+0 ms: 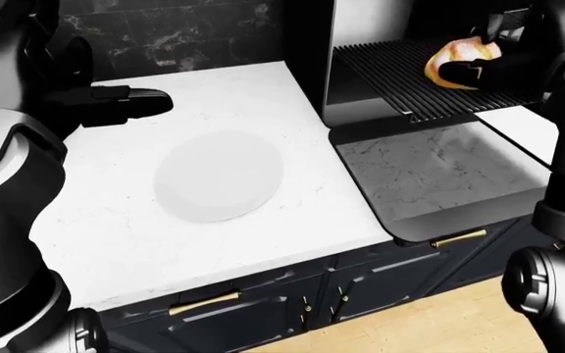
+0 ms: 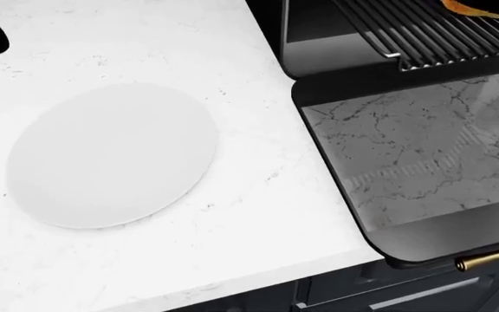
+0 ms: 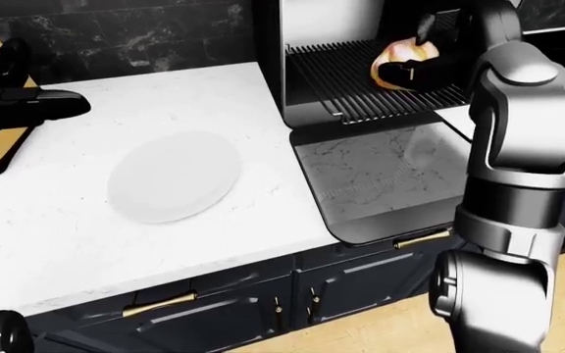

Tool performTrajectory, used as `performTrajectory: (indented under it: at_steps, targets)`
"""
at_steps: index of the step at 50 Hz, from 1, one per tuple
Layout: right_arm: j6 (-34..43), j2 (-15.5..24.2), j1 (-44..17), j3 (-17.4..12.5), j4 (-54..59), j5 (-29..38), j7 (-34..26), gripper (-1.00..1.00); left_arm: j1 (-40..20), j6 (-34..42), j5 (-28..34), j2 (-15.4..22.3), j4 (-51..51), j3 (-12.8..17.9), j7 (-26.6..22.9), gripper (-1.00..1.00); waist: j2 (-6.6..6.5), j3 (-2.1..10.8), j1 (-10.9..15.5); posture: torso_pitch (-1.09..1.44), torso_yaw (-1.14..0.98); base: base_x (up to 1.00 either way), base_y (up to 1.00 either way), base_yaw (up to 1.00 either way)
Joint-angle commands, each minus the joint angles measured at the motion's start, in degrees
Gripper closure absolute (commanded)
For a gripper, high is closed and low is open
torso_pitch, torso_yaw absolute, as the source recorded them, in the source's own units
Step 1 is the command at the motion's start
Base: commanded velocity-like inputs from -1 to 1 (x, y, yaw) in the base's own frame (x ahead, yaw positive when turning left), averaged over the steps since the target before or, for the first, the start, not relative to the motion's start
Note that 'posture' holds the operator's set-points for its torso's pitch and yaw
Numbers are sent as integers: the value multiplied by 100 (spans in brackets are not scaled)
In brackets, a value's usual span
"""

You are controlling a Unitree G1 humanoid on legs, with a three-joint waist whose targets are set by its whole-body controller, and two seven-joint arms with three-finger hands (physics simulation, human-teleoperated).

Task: Pick the bread from the rack and place it on the plate on the counter.

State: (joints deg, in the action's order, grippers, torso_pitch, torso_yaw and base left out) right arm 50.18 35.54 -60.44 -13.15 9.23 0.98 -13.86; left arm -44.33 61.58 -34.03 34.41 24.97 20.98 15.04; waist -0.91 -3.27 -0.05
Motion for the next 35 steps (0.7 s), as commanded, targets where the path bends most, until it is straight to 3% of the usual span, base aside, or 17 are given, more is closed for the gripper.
performTrajectory:
  at_steps: [1, 23, 35]
  targets:
    - [-135, 102, -241, -70, -200, 37, 9, 100, -153, -160, 24, 87, 114, 84, 7, -100, 10, 165, -2, 0, 0, 0, 0, 0]
    - [750, 201, -1227, 77, -943, 78, -305, 100, -179, -137, -310, 30, 108, 171, 268, -100, -16, 118, -16, 0, 0, 0, 0, 0]
    - [1511, 104, -1709, 46, -1491, -399, -333, 100, -323, -200, -790, 223, 4, 203, 568, -100, -39, 79, 68, 0, 5, 0, 0, 0]
